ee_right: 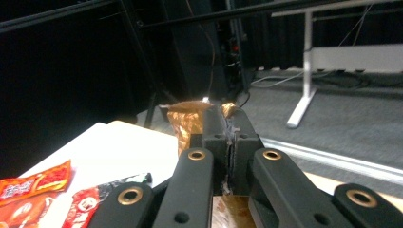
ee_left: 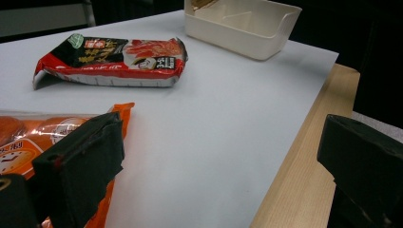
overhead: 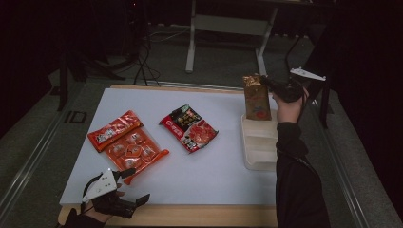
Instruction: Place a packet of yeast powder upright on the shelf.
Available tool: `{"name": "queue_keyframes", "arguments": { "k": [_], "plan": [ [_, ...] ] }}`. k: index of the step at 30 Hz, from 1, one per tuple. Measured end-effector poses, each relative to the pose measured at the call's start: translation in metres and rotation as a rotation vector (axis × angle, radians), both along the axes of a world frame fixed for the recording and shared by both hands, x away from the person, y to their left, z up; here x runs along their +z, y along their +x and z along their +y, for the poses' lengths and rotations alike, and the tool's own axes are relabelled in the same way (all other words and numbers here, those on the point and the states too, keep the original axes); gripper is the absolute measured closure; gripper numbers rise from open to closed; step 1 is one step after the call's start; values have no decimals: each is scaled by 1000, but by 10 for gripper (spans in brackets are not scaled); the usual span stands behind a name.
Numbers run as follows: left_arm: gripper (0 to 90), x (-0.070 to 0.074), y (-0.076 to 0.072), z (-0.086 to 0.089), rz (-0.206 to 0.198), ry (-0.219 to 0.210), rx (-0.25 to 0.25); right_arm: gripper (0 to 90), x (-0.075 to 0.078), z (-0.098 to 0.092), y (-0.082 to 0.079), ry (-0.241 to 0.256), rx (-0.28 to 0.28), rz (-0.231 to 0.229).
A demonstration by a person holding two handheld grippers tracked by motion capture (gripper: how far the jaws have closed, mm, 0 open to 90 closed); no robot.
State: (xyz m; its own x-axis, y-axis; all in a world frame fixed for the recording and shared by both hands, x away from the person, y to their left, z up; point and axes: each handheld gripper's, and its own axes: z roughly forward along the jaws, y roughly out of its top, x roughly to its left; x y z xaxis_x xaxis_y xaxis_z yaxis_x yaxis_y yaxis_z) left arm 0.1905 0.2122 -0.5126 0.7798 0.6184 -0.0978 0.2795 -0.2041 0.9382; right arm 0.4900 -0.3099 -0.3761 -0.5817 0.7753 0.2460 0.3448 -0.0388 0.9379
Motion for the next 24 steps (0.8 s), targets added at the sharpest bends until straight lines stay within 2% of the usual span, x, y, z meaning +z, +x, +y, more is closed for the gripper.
{"name": "queue_keyframes", "arguments": {
  "k": [2, 6, 9, 10, 12, 13, 15, 16, 18, 20, 22, 24],
  "plan": [
    [23, 0, 0, 0, 1, 0, -1, 887, -2, 1, 0, -7, 2, 6],
    [23, 0, 0, 0, 2, -1, -3, 887, -7, 0, 1, 15, -7, 40],
    [23, 0, 1, -1, 4, 1, -6, 885, -13, -1, 3, 31, -23, 128],
    [23, 0, 0, -1, 4, 2, -6, 884, -13, -1, 3, 25, -39, 139],
    [23, 0, 0, -1, 5, 3, -7, 884, -15, -2, 4, 38, -33, 152],
    [23, 0, 1, -1, 6, 4, -7, 883, -17, -4, 3, 31, -49, 162],
    [23, 0, 1, -1, 6, 4, -7, 882, -18, -4, 3, 30, -44, 164],
    [23, 0, 1, -1, 5, 2, -7, 881, -20, -6, 1, 14, -65, 185],
    [23, 0, 1, -1, 4, 5, -8, 879, -21, -8, 0, 9, -71, 189],
    [23, 0, 0, -1, 4, 6, -8, 877, -25, -13, -3, 12, -93, 216],
    [23, 0, 0, -1, 2, 7, -8, 870, -28, -18, -4, -17, -115, 237],
    [23, 0, 0, -2, 2, 7, -7, 866, -30, -24, -7, -6, -133, 230]
  ]
}}
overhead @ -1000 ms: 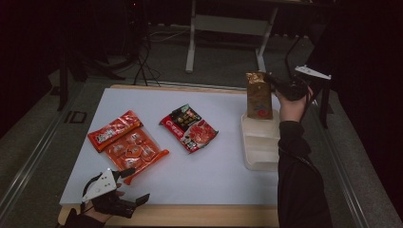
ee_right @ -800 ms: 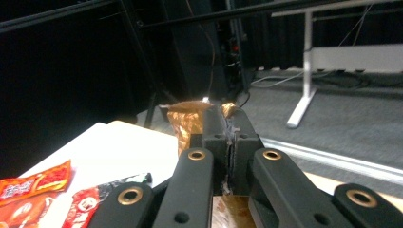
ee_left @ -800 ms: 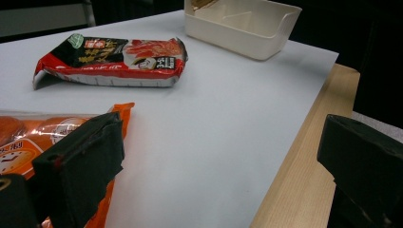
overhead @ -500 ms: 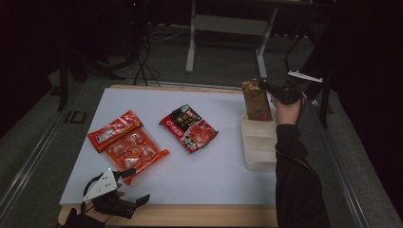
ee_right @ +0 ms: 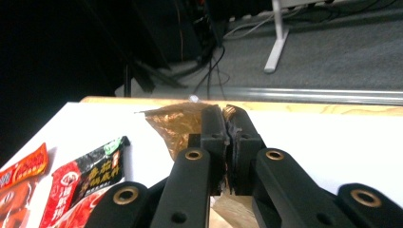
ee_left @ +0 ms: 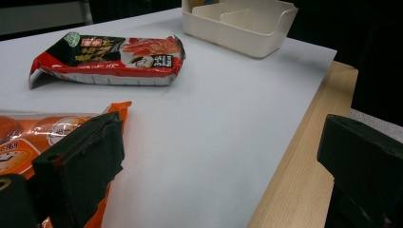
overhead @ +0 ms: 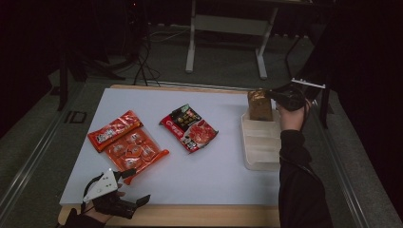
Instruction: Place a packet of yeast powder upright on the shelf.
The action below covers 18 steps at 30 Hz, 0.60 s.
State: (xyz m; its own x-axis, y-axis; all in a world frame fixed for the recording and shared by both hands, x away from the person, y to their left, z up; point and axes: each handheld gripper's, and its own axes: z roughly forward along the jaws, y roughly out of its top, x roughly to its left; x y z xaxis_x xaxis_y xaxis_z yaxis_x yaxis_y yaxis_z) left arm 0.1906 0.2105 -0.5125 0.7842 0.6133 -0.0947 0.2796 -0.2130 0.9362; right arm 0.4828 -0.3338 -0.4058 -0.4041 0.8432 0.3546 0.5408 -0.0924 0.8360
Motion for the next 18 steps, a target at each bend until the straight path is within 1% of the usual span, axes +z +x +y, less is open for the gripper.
{"name": "queue_keyframes", "arguments": {
  "k": [8, 9, 10, 12, 13, 15, 18],
  "plan": [
    [23, 0, 1, -1, 4, -2, -1, 860, -2, -14, -9, -79, -56, 7],
    [23, 0, 1, -1, 4, -2, -1, 855, -2, -15, -10, -82, -65, 5],
    [24, 0, 1, -1, 4, -2, -1, 840, -3, -18, -10, -80, -74, 13],
    [23, 0, 1, -1, 4, -2, -1, 783, -2, -20, -12, -93, -95, 17],
    [23, 0, 1, -1, 4, -2, -2, 750, -1, -21, -12, -91, -92, 11],
    [24, 0, 1, -1, 4, -3, -3, 655, 2, -22, -13, -91, -97, 18],
    [23, 0, 1, -1, 4, -3, -3, 495, 11, -21, -19, -87, -108, -12]
  ]
}}
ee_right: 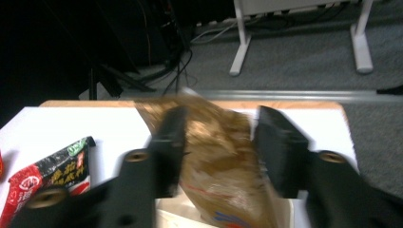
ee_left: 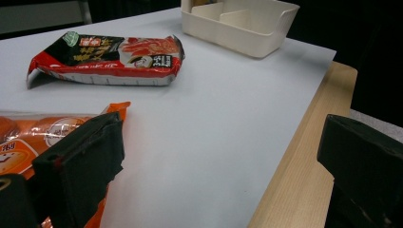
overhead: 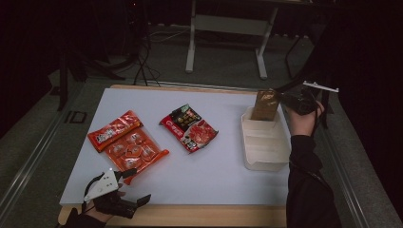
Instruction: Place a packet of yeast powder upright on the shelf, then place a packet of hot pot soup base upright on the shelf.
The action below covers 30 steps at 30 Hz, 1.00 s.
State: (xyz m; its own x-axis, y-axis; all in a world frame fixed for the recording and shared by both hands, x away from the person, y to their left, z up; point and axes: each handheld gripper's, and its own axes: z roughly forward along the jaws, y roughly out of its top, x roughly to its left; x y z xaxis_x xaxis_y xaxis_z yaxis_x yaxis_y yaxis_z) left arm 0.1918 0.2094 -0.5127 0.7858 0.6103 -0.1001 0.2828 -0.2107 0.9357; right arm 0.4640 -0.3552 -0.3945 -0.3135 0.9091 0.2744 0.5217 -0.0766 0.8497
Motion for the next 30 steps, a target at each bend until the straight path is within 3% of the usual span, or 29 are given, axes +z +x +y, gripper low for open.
{"name": "queue_keyframes", "arguments": {
  "k": [3, 5, 9, 14, 16, 21, 23, 30],
  "plan": [
    [23, 0, 1, 0, 1, 1, -2, 353, 10, 3, -9, -21, -15, -48],
    [23, 0, 1, 0, 2, 0, -2, 322, 13, 4, -12, -14, -11, -60],
    [23, 0, 1, -1, 5, -3, -4, 165, 22, 16, -36, 11, 56, -130],
    [23, 0, 1, -1, 4, -4, 6, 152, 25, 27, -62, 44, 128, -164],
    [23, 1, 2, -2, 0, -1, 18, 152, 26, 33, -74, 18, 152, -172],
    [24, 6, 4, -7, -6, -34, 30, 151, 20, 45, -104, 27, 252, -178],
    [23, 7, 5, -10, 16, -38, 23, 152, 16, 49, -114, 12, 273, -191],
    [23, 0, 2, -19, 7, -1, -33, 149, 3, 62, -131, -35, 350, -200]
  ]
}}
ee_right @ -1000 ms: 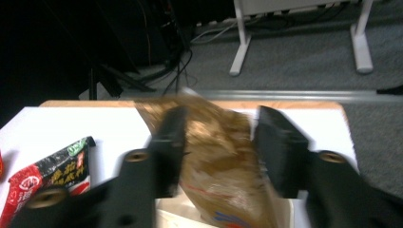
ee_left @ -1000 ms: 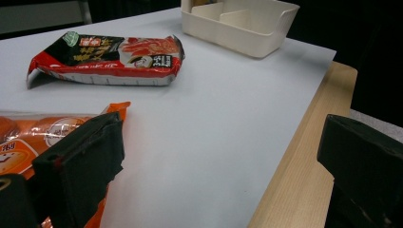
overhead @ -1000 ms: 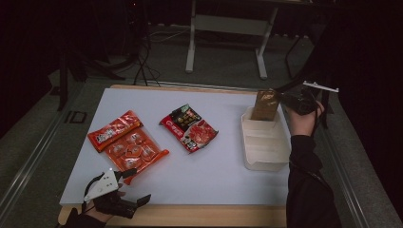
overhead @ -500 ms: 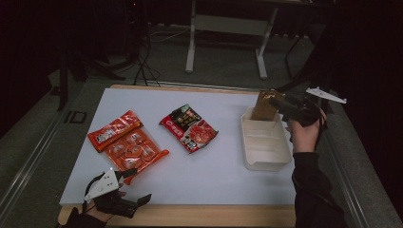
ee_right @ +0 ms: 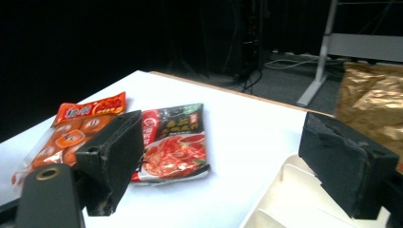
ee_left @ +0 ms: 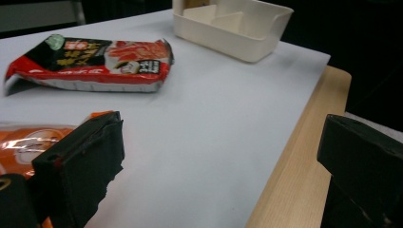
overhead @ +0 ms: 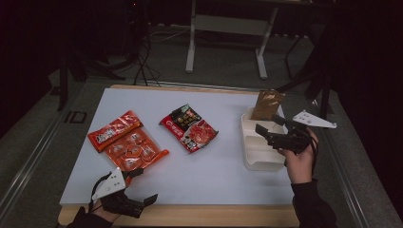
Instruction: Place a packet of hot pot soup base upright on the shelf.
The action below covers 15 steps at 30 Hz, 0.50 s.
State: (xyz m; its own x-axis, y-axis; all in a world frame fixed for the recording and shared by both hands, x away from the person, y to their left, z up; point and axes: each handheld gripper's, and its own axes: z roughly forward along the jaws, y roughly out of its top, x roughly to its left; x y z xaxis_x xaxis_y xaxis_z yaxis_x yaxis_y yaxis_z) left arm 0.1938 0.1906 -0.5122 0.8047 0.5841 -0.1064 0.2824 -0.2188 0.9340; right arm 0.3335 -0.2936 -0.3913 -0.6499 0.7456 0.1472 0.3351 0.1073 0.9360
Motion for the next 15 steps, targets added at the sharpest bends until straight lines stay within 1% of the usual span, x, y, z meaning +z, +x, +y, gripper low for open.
{"name": "queue_keyframes", "arguments": {
  "k": [2, 4, 5, 6, 8, 9, 10, 11, 12, 13, 14, 15],
  "plan": [
    [24, 0, -1, -1, -15, 6, -7, 149, -3, 6, 2, -6, 31, 15],
    [24, 0, -2, -1, -16, 1, -12, 145, -5, 12, 4, -15, 55, 40],
    [24, 0, -2, -1, -13, -1, -12, 140, -5, 16, 6, -24, 69, 44],
    [24, 0, -2, -1, -11, -2, -13, 138, -5, 21, 7, -36, 77, 41],
    [24, -1, -2, 0, -6, -4, -11, 129, -5, 29, 8, -36, 101, 44],
    [23, -1, -1, 1, -2, -7, -10, 109, -6, 33, 9, -28, 108, 41],
    [24, -1, -1, 1, 2, -11, -10, 109, -6, 37, 10, -12, 128, 45],
    [24, -2, -1, 1, 7, -13, -11, 109, -6, 41, 10, -19, 140, 44],
    [24, -2, -1, 1, 8, -14, -11, 109, -6, 45, 11, -29, 135, 38],
    [23, -2, -1, 1, 7, -12, -11, 112, -6, 49, 12, -34, 155, 39],
    [23, -2, -1, 1, 8, -13, -11, 131, -6, 53, 13, -46, 161, 39],
    [23, -2, -1, 1, 8, -14, -10, 133, -7, 56, 14, -47, 160, 34]
  ]
}}
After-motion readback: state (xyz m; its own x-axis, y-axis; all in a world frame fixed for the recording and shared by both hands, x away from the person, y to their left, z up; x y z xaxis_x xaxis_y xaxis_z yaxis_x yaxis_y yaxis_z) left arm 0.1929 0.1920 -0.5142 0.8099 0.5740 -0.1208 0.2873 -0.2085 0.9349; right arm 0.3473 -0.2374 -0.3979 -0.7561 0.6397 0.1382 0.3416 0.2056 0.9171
